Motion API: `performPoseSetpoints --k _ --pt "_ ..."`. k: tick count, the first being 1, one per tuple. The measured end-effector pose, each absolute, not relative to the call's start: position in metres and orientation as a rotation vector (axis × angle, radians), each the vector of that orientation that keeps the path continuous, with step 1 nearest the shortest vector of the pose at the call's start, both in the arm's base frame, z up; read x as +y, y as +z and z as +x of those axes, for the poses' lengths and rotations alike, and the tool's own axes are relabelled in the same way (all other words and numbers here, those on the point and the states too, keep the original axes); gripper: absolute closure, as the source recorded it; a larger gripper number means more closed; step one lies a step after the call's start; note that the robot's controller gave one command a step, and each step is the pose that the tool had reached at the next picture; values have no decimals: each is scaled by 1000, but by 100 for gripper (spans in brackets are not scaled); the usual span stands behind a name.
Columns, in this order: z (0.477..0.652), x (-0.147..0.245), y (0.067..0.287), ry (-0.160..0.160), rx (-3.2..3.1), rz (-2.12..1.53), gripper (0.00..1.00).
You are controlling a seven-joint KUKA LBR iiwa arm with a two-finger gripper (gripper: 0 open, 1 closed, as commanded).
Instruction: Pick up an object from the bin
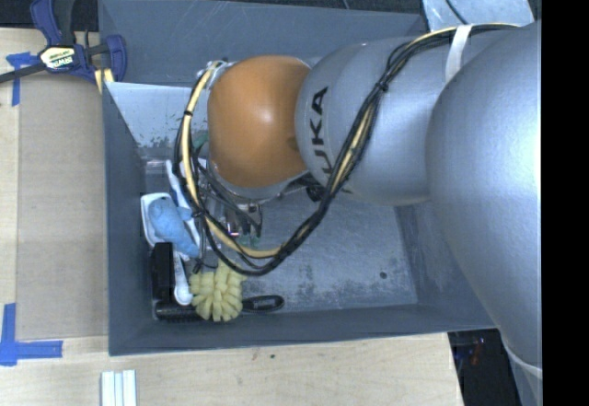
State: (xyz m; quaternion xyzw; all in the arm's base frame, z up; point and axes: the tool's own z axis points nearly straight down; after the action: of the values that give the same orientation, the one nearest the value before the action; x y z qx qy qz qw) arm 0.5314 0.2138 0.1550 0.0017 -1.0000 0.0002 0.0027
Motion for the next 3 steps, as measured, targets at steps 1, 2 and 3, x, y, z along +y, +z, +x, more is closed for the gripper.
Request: performPoseSetpoints --k 1,2,3 --pt "534 213 160 -2 -3144 -1 0" --pt "497 206 75 -20 -3149 -304 0" --pt "484 195 103 -12 -3138 -333 0"
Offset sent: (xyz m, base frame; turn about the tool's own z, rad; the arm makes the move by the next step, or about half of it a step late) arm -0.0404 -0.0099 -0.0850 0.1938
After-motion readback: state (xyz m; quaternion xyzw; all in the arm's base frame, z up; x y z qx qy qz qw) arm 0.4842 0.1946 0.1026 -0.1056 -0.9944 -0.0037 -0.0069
